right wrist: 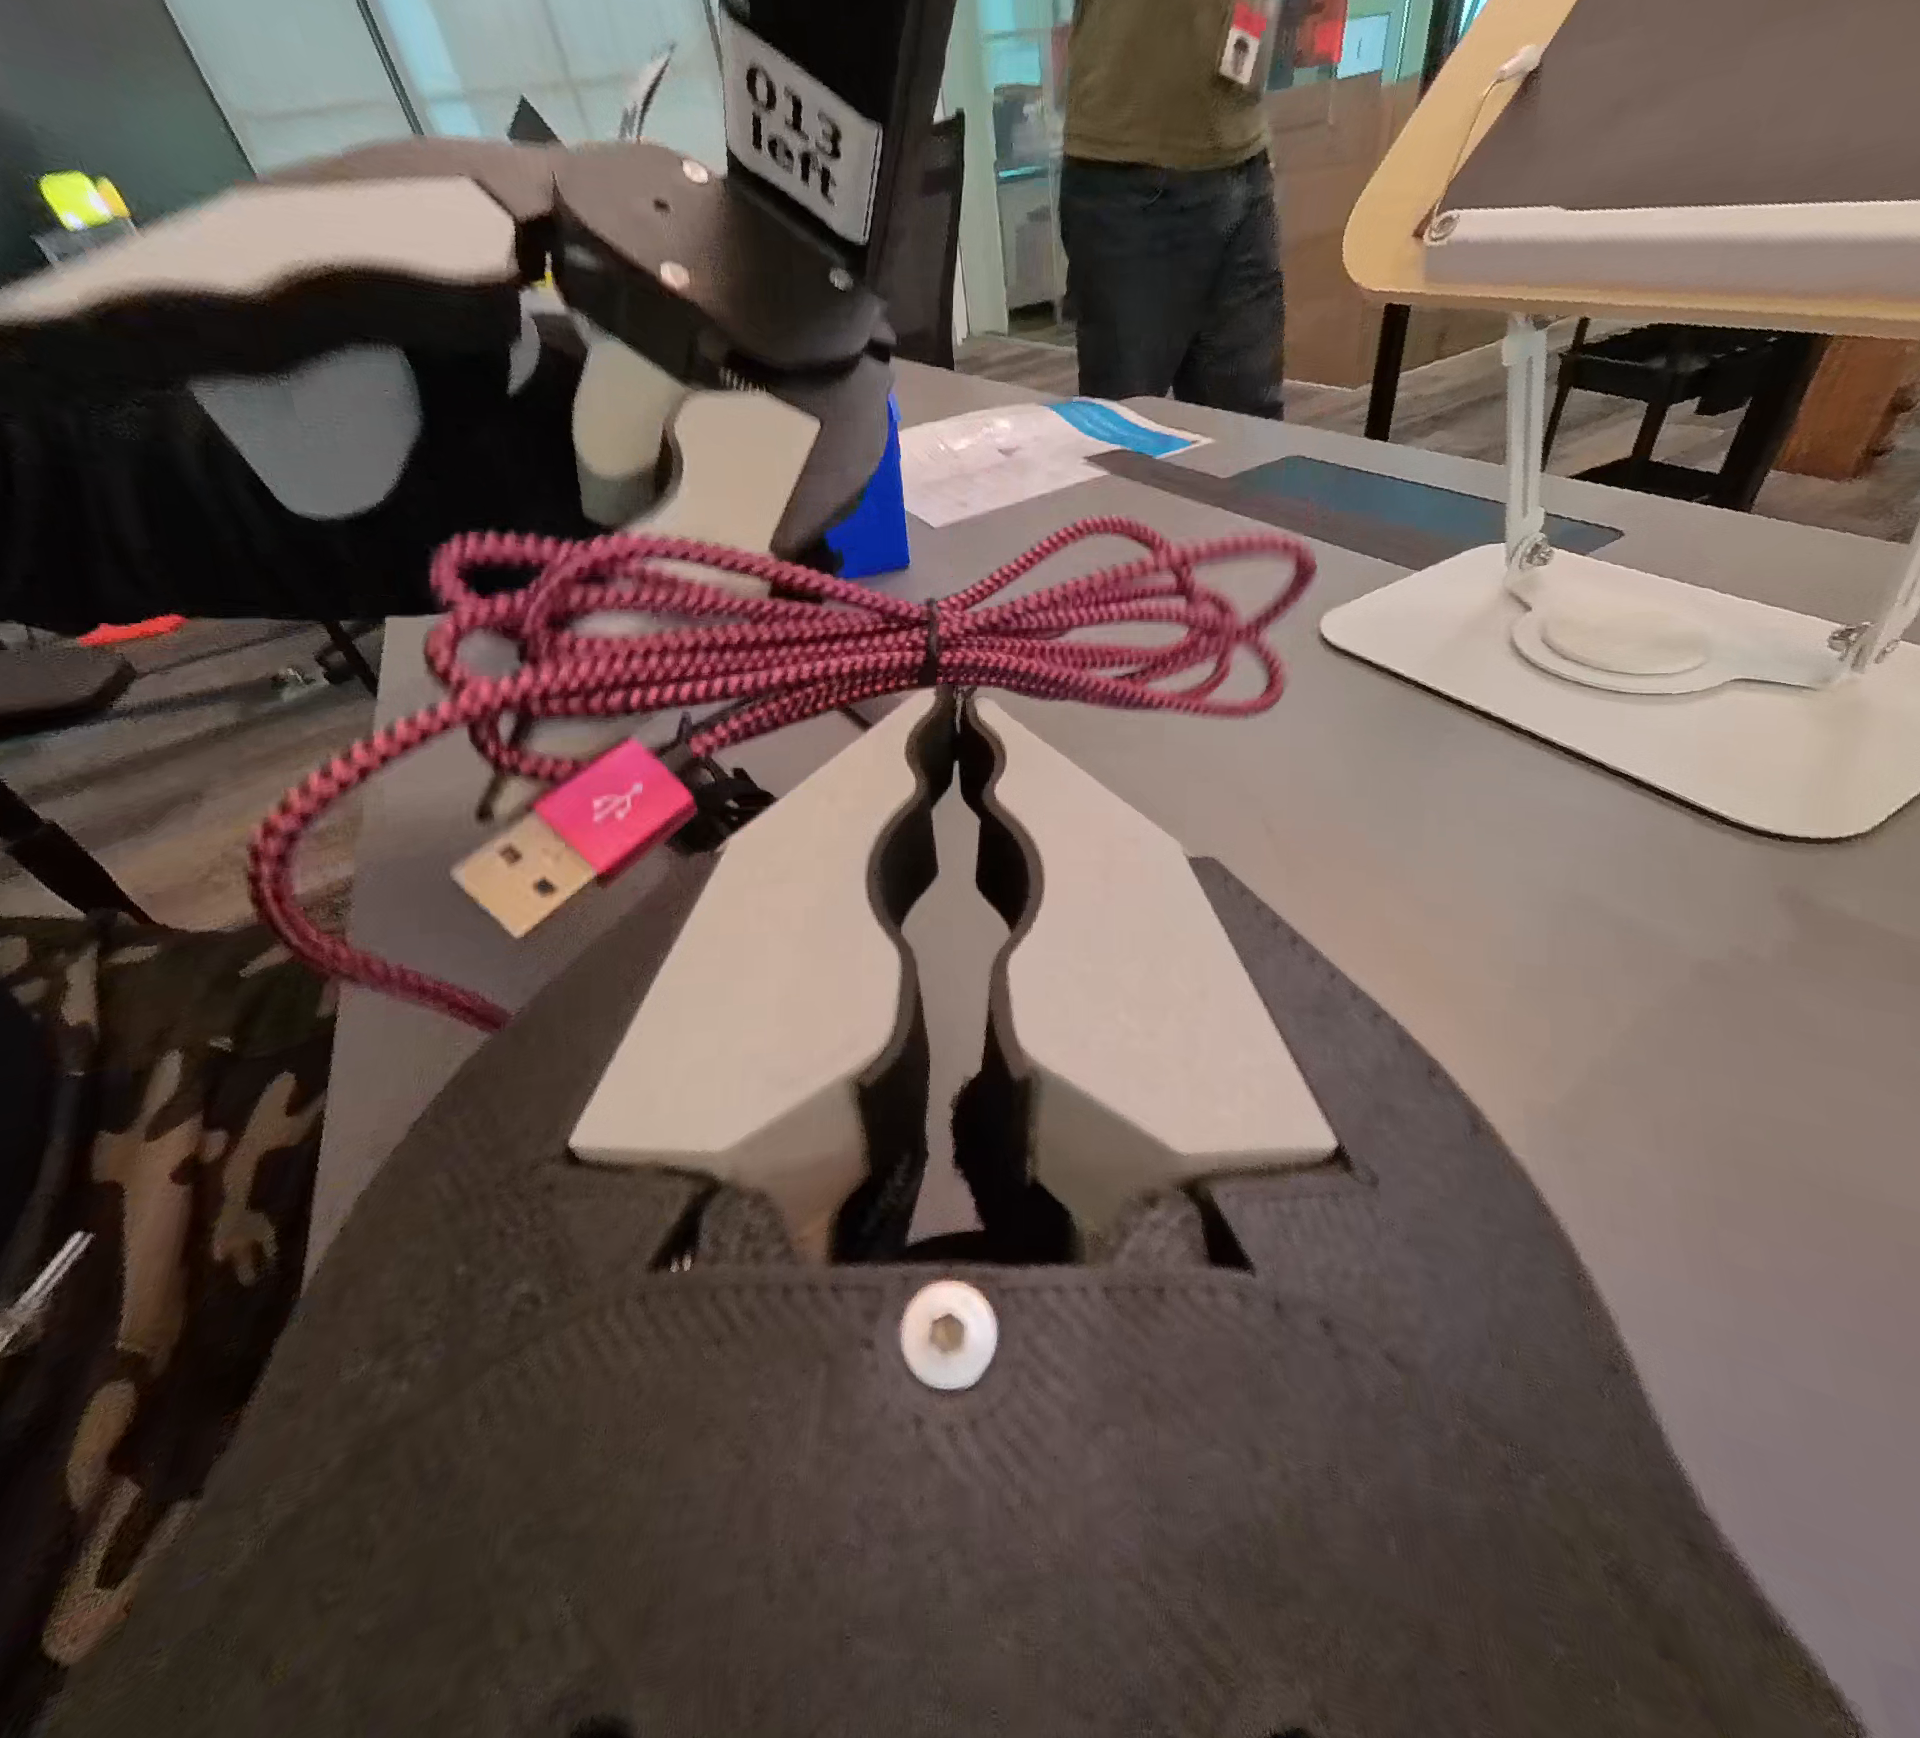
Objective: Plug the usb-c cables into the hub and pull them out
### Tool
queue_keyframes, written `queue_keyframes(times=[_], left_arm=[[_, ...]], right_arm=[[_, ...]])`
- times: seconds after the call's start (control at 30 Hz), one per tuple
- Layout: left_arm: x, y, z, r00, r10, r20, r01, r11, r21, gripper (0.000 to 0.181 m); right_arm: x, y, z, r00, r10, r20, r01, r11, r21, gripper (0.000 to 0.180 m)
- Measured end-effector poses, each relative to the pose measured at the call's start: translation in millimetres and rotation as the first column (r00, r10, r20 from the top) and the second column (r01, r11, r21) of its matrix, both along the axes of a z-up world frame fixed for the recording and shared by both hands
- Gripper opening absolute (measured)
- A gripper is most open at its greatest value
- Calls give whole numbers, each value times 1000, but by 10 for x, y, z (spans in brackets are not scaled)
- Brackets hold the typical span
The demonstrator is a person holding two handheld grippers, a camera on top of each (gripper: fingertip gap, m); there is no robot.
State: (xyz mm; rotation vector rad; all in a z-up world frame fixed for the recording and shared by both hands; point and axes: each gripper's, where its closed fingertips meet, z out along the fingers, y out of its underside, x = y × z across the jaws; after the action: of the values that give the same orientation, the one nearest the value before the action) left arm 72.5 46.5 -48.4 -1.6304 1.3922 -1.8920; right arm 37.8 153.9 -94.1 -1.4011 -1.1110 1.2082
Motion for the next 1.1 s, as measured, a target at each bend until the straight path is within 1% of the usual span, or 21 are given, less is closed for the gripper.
queue_keyframes(times=[0.1,0.2,0.3,0.37,0.4,0.5,0.57,0.6,0.7,0.87,0.93,1.0,1.1], left_arm=[[44,102,113,996,64,59,-66,997,34,90],[79,235,159,990,116,73,-121,991,56,95],[93,430,144,982,187,38,-190,978,92,100],[92,541,43,975,219,-37,-212,968,137,99],[87,573,-12,973,220,-77,-207,967,148,102],[61,707,-202,948,252,-195,-216,958,189,104],[33,741,-314,928,266,-262,-200,947,253,101],[36,735,-323,924,273,-270,-196,940,279,100],[-1,675,-476,895,254,-367,-123,931,344,104],[-103,640,-489,897,165,-411,-79,973,218,105],[-107,600,-423,920,124,-372,-74,987,145,108],[-124,565,-368,937,85,-338,-49,992,114,109],[-142,595,-269,956,76,-284,-66,997,46,110]], right_arm=[[-34,-29,-58,999,4,35,-5,1000,25,0],[-72,-61,-105,998,10,65,-13,999,47,0],[-109,-114,-145,996,29,81,-34,998,56,0],[-126,-154,-163,995,45,85,-50,997,59,0],[-132,-181,-166,995,57,85,-62,996,65,0],[-136,-257,-129,994,90,69,-95,993,73,0],[-132,-260,-146,992,100,73,-104,993,59,0],[-127,-266,-145,992,112,62,-115,992,42,0],[-96,-284,-118,990,141,24,-141,990,10,0],[-49,-314,-45,984,175,-45,-176,984,-19,0],[-18,-320,-5,981,184,-60,-185,983,-15,0],[-14,-338,30,979,190,-75,-191,981,-12,0],[17,-345,74,972,206,-109,-210,978,-22,0]])
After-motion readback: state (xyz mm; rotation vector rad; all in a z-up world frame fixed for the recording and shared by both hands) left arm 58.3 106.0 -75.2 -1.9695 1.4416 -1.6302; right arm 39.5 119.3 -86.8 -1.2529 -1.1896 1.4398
